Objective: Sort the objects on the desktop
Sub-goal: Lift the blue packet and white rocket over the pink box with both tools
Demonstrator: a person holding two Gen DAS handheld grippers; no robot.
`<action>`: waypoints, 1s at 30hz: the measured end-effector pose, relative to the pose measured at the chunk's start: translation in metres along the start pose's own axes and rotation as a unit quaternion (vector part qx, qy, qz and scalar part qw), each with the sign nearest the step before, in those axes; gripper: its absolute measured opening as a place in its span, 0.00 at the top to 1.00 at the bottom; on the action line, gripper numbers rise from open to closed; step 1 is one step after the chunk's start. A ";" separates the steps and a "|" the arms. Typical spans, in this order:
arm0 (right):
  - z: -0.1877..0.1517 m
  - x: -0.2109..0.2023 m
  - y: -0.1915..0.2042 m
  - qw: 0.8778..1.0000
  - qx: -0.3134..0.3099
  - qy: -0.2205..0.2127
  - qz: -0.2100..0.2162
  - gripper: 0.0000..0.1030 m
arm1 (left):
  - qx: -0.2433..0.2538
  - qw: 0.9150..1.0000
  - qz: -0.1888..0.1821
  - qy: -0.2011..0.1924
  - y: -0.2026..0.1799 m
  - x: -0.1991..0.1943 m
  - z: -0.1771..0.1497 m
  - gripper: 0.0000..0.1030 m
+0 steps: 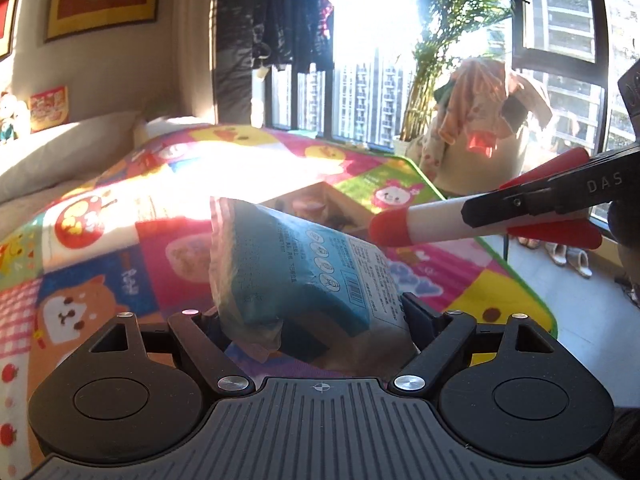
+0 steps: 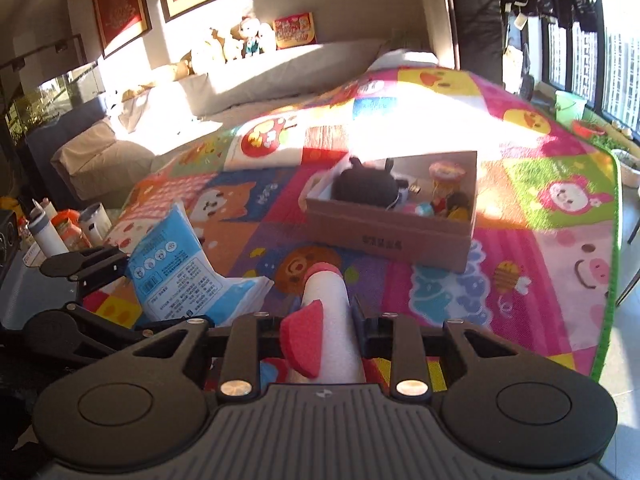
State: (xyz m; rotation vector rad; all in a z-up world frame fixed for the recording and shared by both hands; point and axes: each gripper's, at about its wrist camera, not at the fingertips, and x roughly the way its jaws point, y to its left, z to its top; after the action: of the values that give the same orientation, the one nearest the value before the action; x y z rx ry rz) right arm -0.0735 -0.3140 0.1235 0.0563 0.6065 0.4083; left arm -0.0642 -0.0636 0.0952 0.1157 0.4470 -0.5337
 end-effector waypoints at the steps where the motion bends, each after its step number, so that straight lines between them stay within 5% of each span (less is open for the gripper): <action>1: 0.007 -0.011 -0.004 1.000 0.005 -0.021 0.001 0.73 | 0.003 1.000 -0.002 -0.007 0.000 0.004 0.009 0.15; 9: 0.049 -0.051 -0.034 0.991 0.023 -0.129 -0.012 0.73 | -0.018 0.999 -0.020 -0.022 0.018 0.076 0.074 0.15; 16: 0.062 -0.023 -0.077 0.990 0.040 -0.134 -0.028 0.73 | -0.083 0.996 -0.040 -0.009 0.053 0.168 0.107 0.15; 20: 0.065 0.005 -0.107 0.989 0.066 -0.124 -0.035 0.73 | -0.164 0.984 -0.049 0.039 0.086 0.238 0.118 0.15; 23: 0.065 0.026 -0.123 0.989 0.090 -0.115 -0.030 0.73 | -0.161 0.984 -0.028 0.077 0.093 0.277 0.113 0.14; 26: 0.062 0.045 -0.133 0.989 0.102 -0.104 -0.029 0.73 | -0.157 0.982 -0.022 0.106 0.097 0.275 0.102 0.07; 30: 0.059 0.067 -0.138 0.991 0.101 -0.085 -0.032 0.73 | -0.137 0.988 -0.016 0.069 0.094 0.225 0.089 0.03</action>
State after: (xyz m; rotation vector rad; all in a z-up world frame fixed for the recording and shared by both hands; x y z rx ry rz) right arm 0.0586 -0.4111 0.1124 0.2625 0.4780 0.2762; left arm 0.1909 -0.1071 0.0757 -0.1194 0.6538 -0.4932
